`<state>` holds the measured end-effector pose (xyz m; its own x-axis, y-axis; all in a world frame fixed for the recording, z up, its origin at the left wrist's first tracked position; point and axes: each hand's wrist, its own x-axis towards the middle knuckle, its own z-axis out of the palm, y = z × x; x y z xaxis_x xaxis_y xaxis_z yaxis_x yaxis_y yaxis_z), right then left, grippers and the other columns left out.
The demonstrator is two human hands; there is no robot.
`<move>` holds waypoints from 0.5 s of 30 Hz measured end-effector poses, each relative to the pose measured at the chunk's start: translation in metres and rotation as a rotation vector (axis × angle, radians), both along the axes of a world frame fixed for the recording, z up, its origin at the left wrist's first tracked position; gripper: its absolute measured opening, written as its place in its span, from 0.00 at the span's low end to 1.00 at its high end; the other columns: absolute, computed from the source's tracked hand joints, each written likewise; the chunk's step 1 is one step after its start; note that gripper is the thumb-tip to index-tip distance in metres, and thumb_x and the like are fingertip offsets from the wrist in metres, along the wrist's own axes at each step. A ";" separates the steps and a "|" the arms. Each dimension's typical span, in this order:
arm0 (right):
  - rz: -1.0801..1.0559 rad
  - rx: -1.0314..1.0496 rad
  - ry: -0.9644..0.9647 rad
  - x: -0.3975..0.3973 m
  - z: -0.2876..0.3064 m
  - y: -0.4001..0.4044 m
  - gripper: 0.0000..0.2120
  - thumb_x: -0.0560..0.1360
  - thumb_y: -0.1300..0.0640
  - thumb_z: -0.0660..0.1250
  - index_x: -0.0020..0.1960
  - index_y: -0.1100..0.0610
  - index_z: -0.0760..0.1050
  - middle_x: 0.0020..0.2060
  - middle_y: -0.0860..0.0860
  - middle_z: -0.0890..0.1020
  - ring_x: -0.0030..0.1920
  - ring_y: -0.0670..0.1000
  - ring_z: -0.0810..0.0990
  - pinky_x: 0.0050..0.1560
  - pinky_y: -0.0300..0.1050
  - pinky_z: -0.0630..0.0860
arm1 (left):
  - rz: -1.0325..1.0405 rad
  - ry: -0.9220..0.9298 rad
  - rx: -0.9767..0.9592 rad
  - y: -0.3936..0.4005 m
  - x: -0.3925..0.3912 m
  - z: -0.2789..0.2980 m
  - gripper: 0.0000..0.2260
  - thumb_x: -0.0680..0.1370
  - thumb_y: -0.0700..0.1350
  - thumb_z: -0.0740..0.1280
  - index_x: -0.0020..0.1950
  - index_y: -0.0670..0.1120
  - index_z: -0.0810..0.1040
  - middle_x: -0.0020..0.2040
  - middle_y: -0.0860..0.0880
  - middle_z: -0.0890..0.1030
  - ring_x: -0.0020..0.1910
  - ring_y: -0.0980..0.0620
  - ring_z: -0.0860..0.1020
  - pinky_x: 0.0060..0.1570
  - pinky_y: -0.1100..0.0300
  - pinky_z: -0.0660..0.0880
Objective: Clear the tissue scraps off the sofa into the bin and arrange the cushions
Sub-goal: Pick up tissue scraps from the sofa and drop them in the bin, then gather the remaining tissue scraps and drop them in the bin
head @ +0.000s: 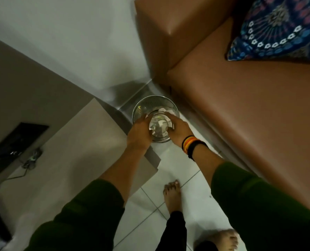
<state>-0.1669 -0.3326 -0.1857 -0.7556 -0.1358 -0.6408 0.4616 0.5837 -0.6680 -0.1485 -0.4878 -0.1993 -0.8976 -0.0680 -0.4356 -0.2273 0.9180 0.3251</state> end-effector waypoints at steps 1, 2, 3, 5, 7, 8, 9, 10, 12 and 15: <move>0.016 0.035 0.014 0.004 0.004 0.004 0.28 0.79 0.64 0.59 0.76 0.45 0.65 0.73 0.55 0.72 0.70 0.59 0.73 0.68 0.46 0.70 | -0.017 0.005 -0.010 -0.001 0.003 0.000 0.26 0.80 0.46 0.67 0.78 0.52 0.66 0.71 0.43 0.75 0.66 0.39 0.77 0.60 0.40 0.79; 0.033 0.062 0.042 0.007 0.010 0.010 0.28 0.79 0.64 0.59 0.75 0.45 0.66 0.71 0.56 0.74 0.68 0.60 0.75 0.68 0.49 0.73 | -0.030 0.016 -0.018 -0.001 0.005 0.002 0.28 0.80 0.44 0.68 0.79 0.52 0.65 0.73 0.43 0.73 0.69 0.39 0.75 0.62 0.40 0.78; 0.051 0.081 0.079 0.011 0.017 0.016 0.28 0.79 0.65 0.59 0.75 0.45 0.67 0.70 0.56 0.76 0.66 0.60 0.77 0.67 0.51 0.75 | -0.041 0.030 -0.027 0.001 0.008 0.005 0.29 0.80 0.43 0.69 0.79 0.51 0.64 0.75 0.42 0.70 0.71 0.39 0.73 0.64 0.40 0.77; 0.096 0.129 0.208 0.018 0.031 0.034 0.27 0.79 0.65 0.59 0.75 0.47 0.67 0.72 0.54 0.74 0.69 0.59 0.75 0.68 0.53 0.74 | -0.085 0.066 -0.046 0.009 0.011 0.017 0.30 0.80 0.42 0.68 0.80 0.49 0.63 0.79 0.42 0.65 0.77 0.38 0.65 0.69 0.39 0.73; 0.125 0.215 0.346 0.023 0.045 0.056 0.27 0.79 0.65 0.59 0.76 0.51 0.64 0.77 0.52 0.66 0.75 0.56 0.68 0.72 0.52 0.70 | -0.168 0.112 -0.058 0.026 0.011 0.031 0.30 0.81 0.44 0.67 0.81 0.48 0.60 0.81 0.42 0.61 0.80 0.38 0.58 0.74 0.38 0.65; 0.125 0.267 0.405 0.026 0.052 0.070 0.28 0.79 0.66 0.59 0.77 0.53 0.62 0.79 0.53 0.62 0.77 0.55 0.63 0.74 0.53 0.67 | -0.217 0.146 -0.057 0.039 0.011 0.040 0.30 0.82 0.45 0.66 0.82 0.48 0.59 0.82 0.42 0.59 0.81 0.39 0.56 0.77 0.38 0.60; 0.121 0.325 0.458 0.030 0.059 0.087 0.29 0.78 0.67 0.60 0.78 0.54 0.60 0.80 0.54 0.59 0.79 0.56 0.59 0.76 0.54 0.64 | -0.273 0.190 -0.053 0.054 0.010 0.049 0.29 0.82 0.45 0.65 0.82 0.47 0.59 0.82 0.42 0.59 0.81 0.39 0.55 0.78 0.40 0.56; 0.118 0.388 0.502 0.034 0.066 0.106 0.31 0.78 0.67 0.60 0.79 0.55 0.58 0.80 0.55 0.57 0.80 0.57 0.55 0.78 0.56 0.60 | -0.334 0.240 -0.046 0.071 0.009 0.057 0.29 0.83 0.46 0.64 0.82 0.47 0.58 0.82 0.42 0.58 0.81 0.40 0.55 0.79 0.42 0.53; 0.112 0.510 0.546 0.042 0.080 0.149 0.34 0.77 0.65 0.61 0.80 0.56 0.53 0.81 0.56 0.53 0.81 0.59 0.49 0.78 0.62 0.54 | -0.448 0.316 -0.005 0.112 0.006 0.073 0.28 0.84 0.48 0.61 0.82 0.46 0.56 0.83 0.42 0.56 0.82 0.41 0.53 0.80 0.43 0.52; 0.063 0.636 0.525 0.054 0.096 0.221 0.37 0.77 0.63 0.61 0.81 0.56 0.48 0.81 0.58 0.50 0.81 0.60 0.46 0.78 0.66 0.49 | -0.585 0.371 0.043 0.188 0.003 0.093 0.27 0.85 0.49 0.58 0.82 0.45 0.56 0.83 0.41 0.55 0.82 0.41 0.52 0.79 0.42 0.54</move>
<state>-0.1130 -0.1118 -0.0893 -0.9811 0.0813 -0.1755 0.1351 0.9374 -0.3209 -0.1455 -0.3001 -0.1062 -0.8717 0.4828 -0.0841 0.4342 0.8403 0.3245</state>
